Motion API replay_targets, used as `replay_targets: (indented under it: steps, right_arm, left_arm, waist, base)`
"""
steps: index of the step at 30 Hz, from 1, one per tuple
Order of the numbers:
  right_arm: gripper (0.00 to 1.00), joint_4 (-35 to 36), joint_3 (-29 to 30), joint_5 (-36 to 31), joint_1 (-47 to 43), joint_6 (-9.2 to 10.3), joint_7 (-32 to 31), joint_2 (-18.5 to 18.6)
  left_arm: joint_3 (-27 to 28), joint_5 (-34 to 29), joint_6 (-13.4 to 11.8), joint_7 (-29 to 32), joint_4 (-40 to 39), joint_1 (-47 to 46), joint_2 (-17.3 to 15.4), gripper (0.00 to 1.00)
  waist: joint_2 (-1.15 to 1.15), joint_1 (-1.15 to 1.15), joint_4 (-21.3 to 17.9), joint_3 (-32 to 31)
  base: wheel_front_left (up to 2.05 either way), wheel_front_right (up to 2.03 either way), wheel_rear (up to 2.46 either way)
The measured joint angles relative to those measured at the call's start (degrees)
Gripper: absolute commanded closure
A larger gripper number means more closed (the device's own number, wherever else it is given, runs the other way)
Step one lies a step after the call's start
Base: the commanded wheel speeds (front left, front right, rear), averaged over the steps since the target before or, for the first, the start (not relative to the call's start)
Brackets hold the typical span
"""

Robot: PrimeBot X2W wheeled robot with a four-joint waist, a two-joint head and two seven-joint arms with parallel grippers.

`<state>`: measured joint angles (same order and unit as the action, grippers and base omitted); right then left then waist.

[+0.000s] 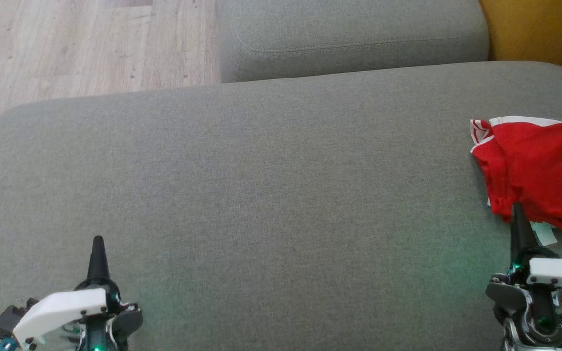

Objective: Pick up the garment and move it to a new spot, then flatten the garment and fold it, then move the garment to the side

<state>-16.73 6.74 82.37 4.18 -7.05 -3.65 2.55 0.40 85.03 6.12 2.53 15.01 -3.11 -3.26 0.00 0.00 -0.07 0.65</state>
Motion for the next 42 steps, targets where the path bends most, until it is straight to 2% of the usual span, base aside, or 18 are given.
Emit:
replay_targets:
  steps: [16,42]
  right_arm:
    - [1.0,0.5,0.9,9.4,0.0,0.0,-2.5,0.0]
    - [1.0,0.5,1.0,9.4,0.0,0.0,-2.5,0.0]
  left_arm:
    - [2.0,8.3,1.0,2.3,0.6,0.0,0.0,1.0]
    - [3.0,8.3,1.0,2.7,0.6,0.0,0.1,1.0]
  waist:
    - [0.0,0.0,0.1,-0.5]
    - [0.0,0.0,0.1,-0.5]
  base:
    - [0.0,0.0,0.0]
    - [0.0,0.0,0.0]
